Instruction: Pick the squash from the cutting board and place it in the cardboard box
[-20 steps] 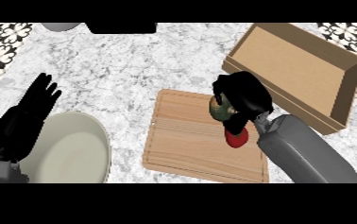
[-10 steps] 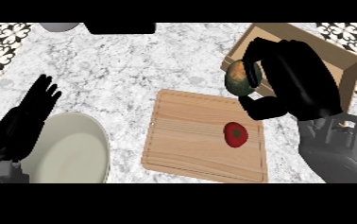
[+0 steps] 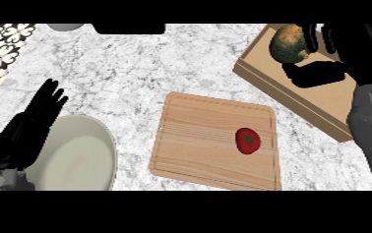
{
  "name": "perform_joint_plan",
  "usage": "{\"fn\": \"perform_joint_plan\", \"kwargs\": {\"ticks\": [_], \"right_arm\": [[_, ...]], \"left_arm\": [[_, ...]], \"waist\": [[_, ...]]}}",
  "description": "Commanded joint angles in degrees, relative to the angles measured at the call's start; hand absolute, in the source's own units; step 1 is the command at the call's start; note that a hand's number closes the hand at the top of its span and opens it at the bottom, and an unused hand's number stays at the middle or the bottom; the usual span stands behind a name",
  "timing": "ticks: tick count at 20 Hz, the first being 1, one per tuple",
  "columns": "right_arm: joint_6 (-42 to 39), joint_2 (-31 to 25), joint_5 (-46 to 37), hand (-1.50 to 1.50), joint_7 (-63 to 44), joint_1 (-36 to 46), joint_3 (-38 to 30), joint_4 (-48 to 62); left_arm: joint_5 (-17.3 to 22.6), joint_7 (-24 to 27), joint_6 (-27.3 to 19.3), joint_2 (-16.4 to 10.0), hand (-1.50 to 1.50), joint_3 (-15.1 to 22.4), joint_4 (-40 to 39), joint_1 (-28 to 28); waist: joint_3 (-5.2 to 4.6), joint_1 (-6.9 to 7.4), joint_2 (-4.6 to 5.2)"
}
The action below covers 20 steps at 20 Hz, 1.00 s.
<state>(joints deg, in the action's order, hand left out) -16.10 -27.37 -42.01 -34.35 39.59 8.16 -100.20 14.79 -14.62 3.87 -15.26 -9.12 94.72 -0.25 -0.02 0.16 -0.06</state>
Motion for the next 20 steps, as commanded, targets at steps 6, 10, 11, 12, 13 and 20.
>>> {"fn": "perform_joint_plan", "kwargs": {"ticks": [6,10,11,12,13,20], "right_arm": [[2.6,-1.6,-3.1,1.50,12.9,5.3,-5.4,17.6],[6.5,-3.0,-4.2,1.50,21.5,3.2,-8.0,21.5],[11.9,-2.1,-5.1,1.50,25.6,0.0,-7.7,26.7],[13.2,-1.6,-5.6,1.50,27.2,2.8,-8.1,31.5],[12.4,-1.7,-4.7,1.50,27.6,2.4,-9.1,31.9],[17.9,3.5,-6.5,1.50,33.4,2.3,-8.7,45.4]], "left_arm": [[-0.8,0.6,0.4,0.2,0.00,-1.1,-6.4,-6.5],[-2.0,-1.5,-0.9,1.7,0.00,0.2,-1.6,-4.0],[-2.6,0.3,-0.9,2.8,0.00,1.1,-0.6,-1.3],[-2.8,1.0,-0.2,2.4,0.00,1.0,-1.1,-1.7],[1.2,-3.6,1.8,-0.1,0.00,-1.6,2.0,-0.6],[-1.5,-1.6,-0.1,1.8,0.00,-0.7,-0.4,-3.7]], "waist": [[0.00,0.27,0.23],[0.02,0.24,0.12],[0.04,0.60,0.27],[0.04,0.82,0.33],[0.04,0.83,0.21],[0.06,0.96,0.47]]}}
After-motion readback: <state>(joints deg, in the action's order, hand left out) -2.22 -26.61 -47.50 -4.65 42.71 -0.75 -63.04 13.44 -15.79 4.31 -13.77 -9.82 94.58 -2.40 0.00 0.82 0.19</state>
